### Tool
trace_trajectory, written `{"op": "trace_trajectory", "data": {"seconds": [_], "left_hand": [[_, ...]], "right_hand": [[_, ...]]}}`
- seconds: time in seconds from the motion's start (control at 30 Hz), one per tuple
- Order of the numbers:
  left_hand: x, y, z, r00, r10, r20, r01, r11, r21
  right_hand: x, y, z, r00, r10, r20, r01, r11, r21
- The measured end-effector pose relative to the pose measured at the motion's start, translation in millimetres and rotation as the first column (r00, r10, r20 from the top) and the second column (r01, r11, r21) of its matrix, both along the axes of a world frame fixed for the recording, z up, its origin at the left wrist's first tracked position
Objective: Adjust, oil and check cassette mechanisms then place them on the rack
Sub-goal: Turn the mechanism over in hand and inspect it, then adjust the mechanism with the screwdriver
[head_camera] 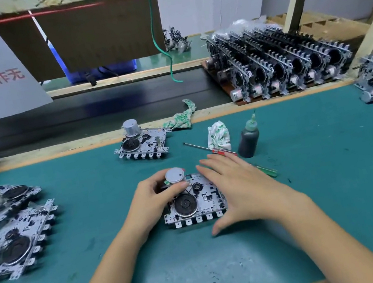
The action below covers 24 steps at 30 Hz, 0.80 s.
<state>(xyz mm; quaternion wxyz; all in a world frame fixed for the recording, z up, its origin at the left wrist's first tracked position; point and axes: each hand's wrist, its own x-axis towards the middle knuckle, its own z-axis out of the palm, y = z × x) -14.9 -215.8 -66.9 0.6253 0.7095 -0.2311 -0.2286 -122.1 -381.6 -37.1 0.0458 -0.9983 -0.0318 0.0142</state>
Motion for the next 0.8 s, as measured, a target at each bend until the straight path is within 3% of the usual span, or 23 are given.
{"op": "trace_trajectory", "data": {"seconds": [0.17,0.27,0.33,0.37,0.4,0.43,0.47,0.53,0.57,0.6,0.63,0.7,0.77,0.8], "left_hand": [[-5.1,3.7,-0.5,0.999,-0.042,0.003,0.042,0.999,-0.032],[-2.1,8.0,1.6,0.992,-0.107,0.060,0.104,0.993,0.050],[2.7,10.9,5.0,0.987,-0.157,0.037,0.156,0.987,0.034],[4.9,12.6,5.3,0.979,-0.198,-0.053,0.195,0.979,-0.055],[6.4,13.1,5.0,0.948,-0.249,-0.199,0.216,0.961,-0.173],[6.2,12.4,4.5,0.890,-0.307,-0.337,0.215,0.934,-0.284],[4.1,9.6,2.8,0.821,-0.361,-0.442,0.198,0.907,-0.372],[-4.3,2.6,-2.3,0.702,-0.452,-0.551,0.174,0.858,-0.483],[-8.8,-2.2,-2.6,0.655,-0.480,-0.583,0.153,0.840,-0.521],[-11.6,-6.0,-2.4,0.627,-0.505,-0.593,0.136,0.821,-0.555],[-12.1,-7.9,-2.5,0.619,-0.536,-0.574,0.136,0.794,-0.593],[-11.9,-5.5,0.9,0.617,-0.585,-0.526,0.136,0.738,-0.661],[-10.1,-2.8,3.0,0.621,-0.589,-0.517,0.078,0.703,-0.707],[-8.4,-2.6,1.9,0.632,-0.557,-0.539,0.040,0.718,-0.695]], "right_hand": [[12.3,7.7,11.1,0.996,0.011,-0.087,-0.018,0.997,-0.077],[11.9,9.4,18.9,0.994,0.087,-0.071,-0.096,0.986,-0.135],[7.5,6.9,22.9,0.990,0.116,-0.078,-0.116,0.993,-0.001],[5.4,5.2,25.1,0.988,0.113,-0.106,-0.092,0.979,0.185],[3.8,3.8,25.4,0.982,0.121,-0.148,-0.043,0.895,0.443],[1.0,4.8,26.2,0.966,0.169,-0.193,0.018,0.706,0.708],[-1.3,8.3,25.7,0.948,0.243,-0.204,0.074,0.454,0.888],[-2.7,21.4,16.6,0.933,0.313,-0.181,0.191,-0.004,0.981],[-2.3,29.8,10.9,0.925,0.308,-0.221,0.286,-0.184,0.940],[-1.2,35.9,5.7,0.919,0.291,-0.268,0.349,-0.278,0.895],[0.8,39.0,2.1,0.923,0.256,-0.289,0.359,-0.298,0.885],[4.0,37.7,0.4,0.969,0.102,-0.224,0.235,-0.120,0.965],[5.5,29.6,-1.7,0.981,-0.182,-0.066,0.097,0.167,0.981],[5.7,21.9,-5.0,0.934,-0.350,0.070,0.078,0.392,0.917]]}}
